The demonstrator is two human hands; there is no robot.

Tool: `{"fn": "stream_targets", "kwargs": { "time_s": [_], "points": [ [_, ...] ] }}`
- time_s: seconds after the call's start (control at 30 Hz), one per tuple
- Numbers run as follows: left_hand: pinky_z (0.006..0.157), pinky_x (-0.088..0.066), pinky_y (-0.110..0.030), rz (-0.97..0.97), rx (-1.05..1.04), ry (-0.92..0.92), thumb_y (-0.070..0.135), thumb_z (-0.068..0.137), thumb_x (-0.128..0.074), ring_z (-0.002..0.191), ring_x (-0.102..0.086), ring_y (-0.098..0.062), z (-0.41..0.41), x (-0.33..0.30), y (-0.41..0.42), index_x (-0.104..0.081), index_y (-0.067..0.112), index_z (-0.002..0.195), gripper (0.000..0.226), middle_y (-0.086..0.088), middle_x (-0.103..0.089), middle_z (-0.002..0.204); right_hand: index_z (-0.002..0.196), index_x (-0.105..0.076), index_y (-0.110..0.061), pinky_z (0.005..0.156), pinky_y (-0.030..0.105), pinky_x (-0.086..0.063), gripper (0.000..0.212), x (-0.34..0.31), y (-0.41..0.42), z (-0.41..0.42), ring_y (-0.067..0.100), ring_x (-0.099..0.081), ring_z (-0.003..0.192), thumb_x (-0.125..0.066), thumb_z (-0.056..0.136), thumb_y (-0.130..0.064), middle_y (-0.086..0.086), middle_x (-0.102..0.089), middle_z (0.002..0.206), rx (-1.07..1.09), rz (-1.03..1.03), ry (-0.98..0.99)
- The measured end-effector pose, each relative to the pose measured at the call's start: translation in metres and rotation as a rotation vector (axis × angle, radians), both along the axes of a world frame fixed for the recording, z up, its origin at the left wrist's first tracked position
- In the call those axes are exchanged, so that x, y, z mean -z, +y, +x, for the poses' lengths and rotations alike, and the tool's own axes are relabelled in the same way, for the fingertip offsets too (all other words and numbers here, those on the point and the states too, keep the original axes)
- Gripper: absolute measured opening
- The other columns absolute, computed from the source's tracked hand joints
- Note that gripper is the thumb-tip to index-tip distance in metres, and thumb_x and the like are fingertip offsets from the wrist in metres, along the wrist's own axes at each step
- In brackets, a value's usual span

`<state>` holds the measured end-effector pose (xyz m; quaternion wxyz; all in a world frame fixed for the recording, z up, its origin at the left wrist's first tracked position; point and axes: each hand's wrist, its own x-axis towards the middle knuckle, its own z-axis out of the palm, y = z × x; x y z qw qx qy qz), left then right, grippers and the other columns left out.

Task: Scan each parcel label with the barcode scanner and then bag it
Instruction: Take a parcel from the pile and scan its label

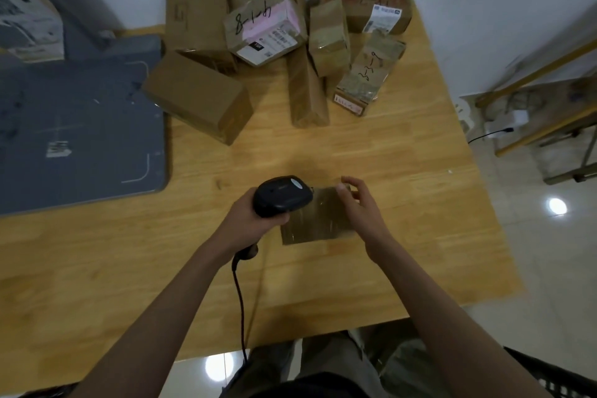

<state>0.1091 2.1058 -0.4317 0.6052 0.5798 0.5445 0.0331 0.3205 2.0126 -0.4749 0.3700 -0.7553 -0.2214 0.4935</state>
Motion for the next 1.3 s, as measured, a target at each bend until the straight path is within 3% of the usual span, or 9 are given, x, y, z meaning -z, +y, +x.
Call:
{"fn": "stream_targets", "kwargs": {
  "time_s": [0.17,0.37,0.47,0.63,0.83,0.93,1.0,1.1,1.3],
  "points": [
    [0.064,-0.045,-0.005,0.033,0.003,-0.053,0.018,0.084,-0.079,0.084,-0.061,0.009,-0.011,-0.008,0.003,-0.058,0.023,0.129,0.05,0.01,-0.066,0.104,0.11,-0.054,-0.019,0.086,0.042,-0.059,0.014,0.004,-0.01,0.001,0.021,-0.063,0.108,-0.061,0.099,-0.023,0.002,-0.061,0.115,0.138,0.145,0.028],
    [0.074,-0.046,-0.014,0.055,0.051,0.039,0.017,0.082,-0.08,0.101,-0.06,-0.004,-0.016,-0.004,0.0,-0.055,0.021,0.126,0.051,0.004,-0.064,0.118,0.148,-0.029,-0.038,0.077,0.036,-0.062,0.064,0.008,-0.013,-0.002,0.015,-0.064,0.103,-0.061,0.098,-0.012,-0.002,-0.054,0.121,0.033,0.093,0.023],
    [0.073,-0.044,-0.012,0.069,0.004,0.019,0.017,0.082,-0.08,0.103,-0.058,0.0,-0.015,-0.005,0.003,-0.053,0.024,0.131,0.057,0.008,-0.062,0.121,0.15,-0.03,-0.042,0.075,0.037,-0.063,0.067,0.009,-0.004,0.005,0.017,-0.066,0.103,-0.058,0.099,-0.01,-0.001,-0.048,0.132,-0.08,0.055,0.016],
    [0.072,-0.044,-0.001,0.108,0.069,-0.022,0.009,0.08,-0.081,0.1,-0.056,0.016,-0.013,-0.009,0.002,-0.051,0.029,0.132,0.063,0.017,-0.06,0.12,0.129,-0.047,-0.024,0.094,0.039,-0.057,0.054,0.012,-0.004,0.001,0.017,-0.054,0.121,-0.061,0.087,0.007,-0.001,-0.05,0.134,-0.105,0.229,-0.151],
    [0.085,-0.052,-0.022,0.115,0.268,0.134,0.014,0.075,-0.084,0.105,-0.062,-0.005,-0.027,0.0,-0.005,-0.059,0.024,0.128,0.059,0.01,-0.066,0.115,0.103,-0.046,-0.015,0.093,0.033,-0.055,0.041,0.039,-0.028,-0.014,0.02,-0.052,0.117,-0.073,0.078,0.005,0.0,-0.035,0.131,-0.318,0.095,-0.408],
    [0.084,-0.055,-0.032,0.133,0.288,0.189,0.017,0.073,-0.084,0.099,-0.065,-0.01,-0.034,0.0,-0.008,-0.062,0.023,0.116,0.049,0.008,-0.068,0.106,0.111,-0.046,-0.015,0.09,0.039,-0.056,0.053,0.04,-0.026,-0.016,0.026,-0.052,0.122,-0.08,0.072,-0.001,0.006,-0.026,0.148,-0.39,0.082,-0.508],
    [0.078,-0.058,-0.037,0.13,0.281,0.211,0.018,0.074,-0.084,0.084,-0.07,-0.012,-0.035,-0.005,-0.007,-0.063,0.021,0.109,0.041,0.005,-0.071,0.096,0.133,-0.042,-0.017,0.094,0.043,-0.054,0.077,0.036,-0.018,-0.014,0.03,-0.044,0.133,-0.083,0.069,-0.003,0.008,-0.02,0.155,-0.42,0.12,-0.542],
    [0.068,-0.06,-0.04,0.127,0.299,0.23,0.015,0.076,-0.081,0.065,-0.072,-0.015,-0.028,-0.017,-0.004,-0.063,0.016,0.103,0.032,0.0,-0.073,0.087,0.158,-0.014,-0.025,0.104,0.049,-0.048,0.118,0.026,0.0,-0.006,0.029,-0.034,0.143,-0.089,0.068,-0.012,0.002,-0.009,0.164,-0.542,0.066,-0.509],
    [0.073,-0.049,-0.033,0.394,0.551,0.395,0.015,0.077,-0.077,0.089,-0.06,-0.019,-0.004,-0.052,0.009,-0.055,0.023,0.087,0.025,-0.001,-0.061,0.096,0.159,-0.014,-0.014,0.099,0.049,-0.05,0.124,0.023,0.012,0.011,0.026,-0.05,0.132,-0.093,0.064,-0.015,-0.003,-0.016,0.163,-0.633,0.047,-0.503]
  ]
}}
